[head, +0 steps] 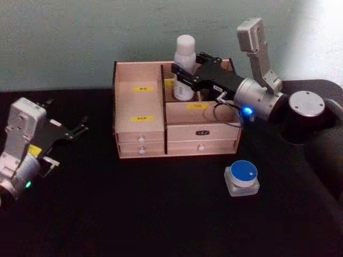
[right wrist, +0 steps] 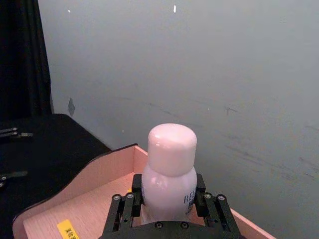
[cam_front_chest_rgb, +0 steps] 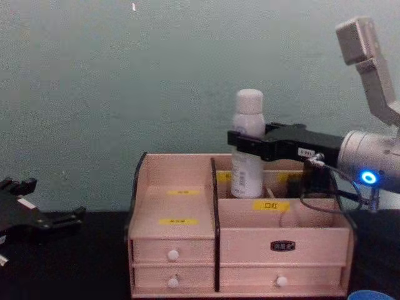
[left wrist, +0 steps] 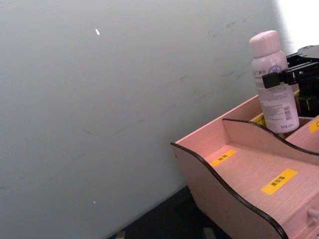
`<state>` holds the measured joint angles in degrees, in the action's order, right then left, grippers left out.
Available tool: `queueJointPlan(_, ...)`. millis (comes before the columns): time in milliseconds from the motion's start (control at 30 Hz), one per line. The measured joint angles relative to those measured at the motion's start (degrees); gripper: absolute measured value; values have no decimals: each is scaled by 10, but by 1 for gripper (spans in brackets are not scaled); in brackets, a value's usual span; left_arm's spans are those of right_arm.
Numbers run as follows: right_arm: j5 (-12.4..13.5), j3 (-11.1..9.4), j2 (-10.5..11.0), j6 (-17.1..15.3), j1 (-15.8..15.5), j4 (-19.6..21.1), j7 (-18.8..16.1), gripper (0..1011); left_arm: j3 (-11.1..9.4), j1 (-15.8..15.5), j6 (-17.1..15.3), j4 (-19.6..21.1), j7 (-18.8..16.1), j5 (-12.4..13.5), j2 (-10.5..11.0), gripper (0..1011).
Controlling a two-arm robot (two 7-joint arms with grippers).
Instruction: Pick up the facial cleanser and watermelon frost from the table and place them into the tiered storage box.
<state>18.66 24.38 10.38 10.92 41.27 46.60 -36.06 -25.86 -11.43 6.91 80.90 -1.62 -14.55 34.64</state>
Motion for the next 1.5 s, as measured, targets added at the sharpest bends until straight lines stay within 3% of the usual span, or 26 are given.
queueJointPlan(1500,-21,0,-21,-8,30,-80,7,592,0,0,0,0,0,0,0,1001)
